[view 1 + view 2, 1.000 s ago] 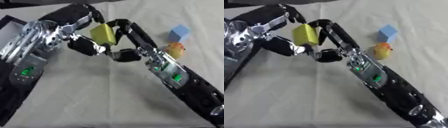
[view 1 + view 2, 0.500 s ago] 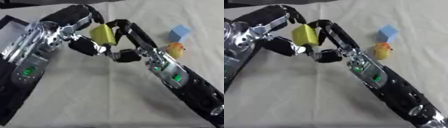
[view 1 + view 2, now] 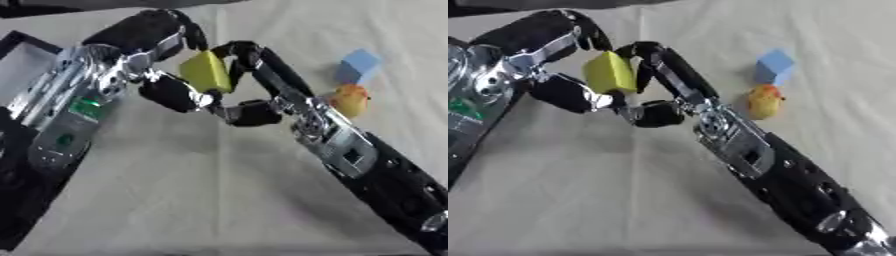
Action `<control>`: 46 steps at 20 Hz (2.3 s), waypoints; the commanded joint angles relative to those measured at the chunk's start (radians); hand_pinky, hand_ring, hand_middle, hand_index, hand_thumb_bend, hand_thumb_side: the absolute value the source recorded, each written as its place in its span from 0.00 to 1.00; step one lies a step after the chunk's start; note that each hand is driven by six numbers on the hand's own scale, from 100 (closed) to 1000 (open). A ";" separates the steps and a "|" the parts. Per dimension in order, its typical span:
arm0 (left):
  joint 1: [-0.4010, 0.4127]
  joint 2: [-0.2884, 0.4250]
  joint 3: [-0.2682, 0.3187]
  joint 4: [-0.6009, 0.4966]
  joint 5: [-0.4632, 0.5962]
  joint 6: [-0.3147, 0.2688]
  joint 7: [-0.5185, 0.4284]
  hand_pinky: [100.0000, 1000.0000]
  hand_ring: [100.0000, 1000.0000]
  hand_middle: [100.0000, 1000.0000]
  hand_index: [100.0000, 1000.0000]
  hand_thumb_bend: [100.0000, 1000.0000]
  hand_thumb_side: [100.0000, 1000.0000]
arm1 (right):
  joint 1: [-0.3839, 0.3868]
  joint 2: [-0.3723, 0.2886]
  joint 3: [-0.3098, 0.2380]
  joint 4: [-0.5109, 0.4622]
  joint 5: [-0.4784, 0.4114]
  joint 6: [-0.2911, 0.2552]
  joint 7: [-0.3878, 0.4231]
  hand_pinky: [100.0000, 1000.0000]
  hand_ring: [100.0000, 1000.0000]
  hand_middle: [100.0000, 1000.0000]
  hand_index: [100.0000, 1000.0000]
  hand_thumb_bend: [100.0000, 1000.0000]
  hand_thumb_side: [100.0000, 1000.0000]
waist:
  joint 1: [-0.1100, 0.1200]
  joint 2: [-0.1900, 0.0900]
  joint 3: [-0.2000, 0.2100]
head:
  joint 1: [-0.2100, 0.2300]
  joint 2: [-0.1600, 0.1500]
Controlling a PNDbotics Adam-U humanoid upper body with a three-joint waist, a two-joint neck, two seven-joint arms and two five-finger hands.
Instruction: Pick up the objects with one hand, pass them to the other hand, and then place them into the box on the other side of the table.
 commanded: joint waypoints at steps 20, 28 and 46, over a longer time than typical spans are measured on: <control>-0.019 -0.001 -0.012 0.017 0.001 0.010 0.062 0.62 0.51 0.45 0.52 0.28 0.04 | -0.011 -0.011 0.000 -0.029 0.005 0.005 0.007 0.44 0.35 0.39 0.48 0.14 0.00 | 0.010 -0.035 0.001 | 0.007 0.005; -0.020 0.001 -0.015 0.010 0.001 0.018 0.061 0.60 0.47 0.41 0.43 0.27 0.00 | -0.010 -0.013 -0.001 -0.030 0.000 0.003 -0.012 0.45 0.38 0.41 0.50 0.29 0.00 | 0.010 -0.036 0.002 | 0.007 0.005; -0.020 0.005 -0.012 -0.015 -0.043 0.008 0.016 0.58 0.46 0.35 0.36 0.27 0.00 | -0.005 -0.017 -0.005 -0.021 0.045 0.030 -0.006 0.53 0.50 0.56 0.68 0.58 0.00 | 0.009 -0.038 0.002 | 0.007 0.005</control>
